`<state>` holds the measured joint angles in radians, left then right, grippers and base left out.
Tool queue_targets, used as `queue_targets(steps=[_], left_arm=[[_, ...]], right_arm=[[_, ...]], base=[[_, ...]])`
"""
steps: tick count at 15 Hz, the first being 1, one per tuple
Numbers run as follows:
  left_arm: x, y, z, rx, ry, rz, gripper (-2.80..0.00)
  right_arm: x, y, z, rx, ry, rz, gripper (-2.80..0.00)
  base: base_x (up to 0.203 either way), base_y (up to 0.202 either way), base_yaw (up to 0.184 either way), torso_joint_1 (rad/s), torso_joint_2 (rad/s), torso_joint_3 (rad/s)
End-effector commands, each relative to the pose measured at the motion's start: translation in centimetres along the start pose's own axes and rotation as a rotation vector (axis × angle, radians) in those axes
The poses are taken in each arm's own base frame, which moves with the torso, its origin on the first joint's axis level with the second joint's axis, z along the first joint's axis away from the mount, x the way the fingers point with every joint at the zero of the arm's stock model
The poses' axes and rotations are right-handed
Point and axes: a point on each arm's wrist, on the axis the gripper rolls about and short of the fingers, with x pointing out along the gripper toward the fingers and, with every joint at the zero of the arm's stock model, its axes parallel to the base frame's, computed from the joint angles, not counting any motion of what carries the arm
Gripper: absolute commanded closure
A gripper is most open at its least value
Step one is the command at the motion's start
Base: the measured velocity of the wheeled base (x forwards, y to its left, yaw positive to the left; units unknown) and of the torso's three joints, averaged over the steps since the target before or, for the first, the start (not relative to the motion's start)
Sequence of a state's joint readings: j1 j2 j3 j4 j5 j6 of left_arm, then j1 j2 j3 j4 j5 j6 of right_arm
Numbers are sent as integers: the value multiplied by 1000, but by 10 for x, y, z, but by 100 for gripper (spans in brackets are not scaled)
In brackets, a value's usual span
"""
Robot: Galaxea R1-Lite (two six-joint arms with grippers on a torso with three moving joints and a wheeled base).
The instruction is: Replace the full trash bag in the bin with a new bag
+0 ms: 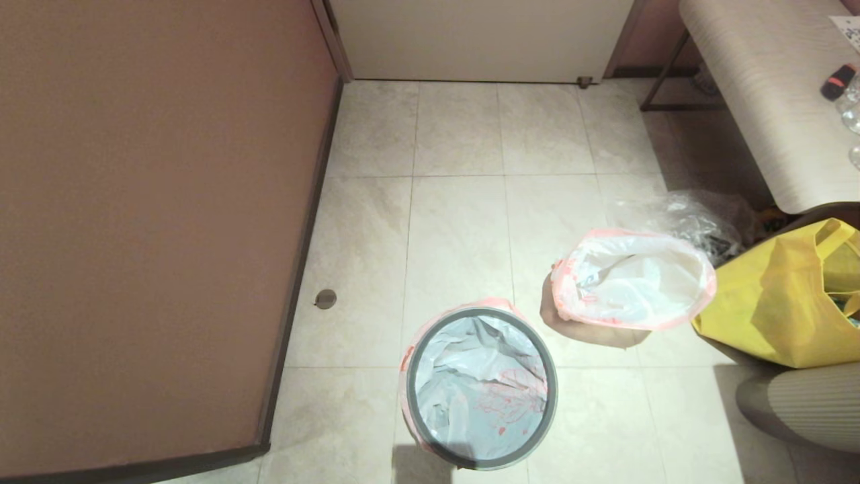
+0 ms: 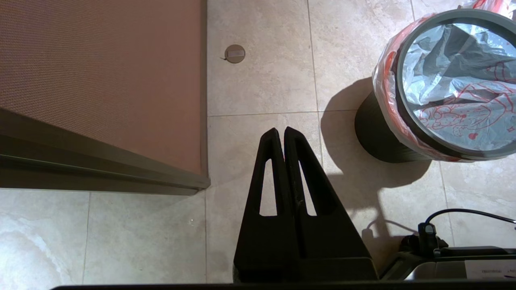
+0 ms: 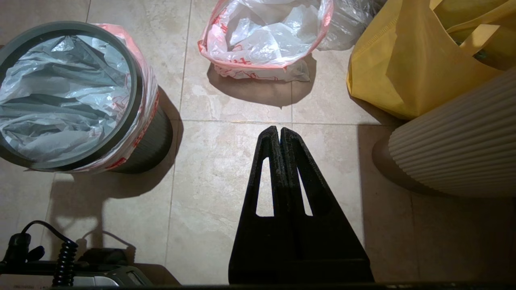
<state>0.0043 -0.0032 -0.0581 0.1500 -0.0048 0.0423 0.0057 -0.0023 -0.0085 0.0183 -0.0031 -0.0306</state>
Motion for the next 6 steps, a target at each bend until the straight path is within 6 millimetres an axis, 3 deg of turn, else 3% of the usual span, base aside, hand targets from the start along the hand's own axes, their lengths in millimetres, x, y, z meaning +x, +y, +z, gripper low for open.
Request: queue_targets(steps=[1, 6], left_arm=[[0, 0, 0, 1, 3, 0, 0], [0, 0, 0, 1, 3, 0, 0]], right_arm=[[0, 0, 0, -2, 2, 1, 0], [0, 0, 0, 15, 2, 1, 0]], base=[[0, 0, 0, 0, 0, 0], [0, 0, 0, 0, 0, 0]])
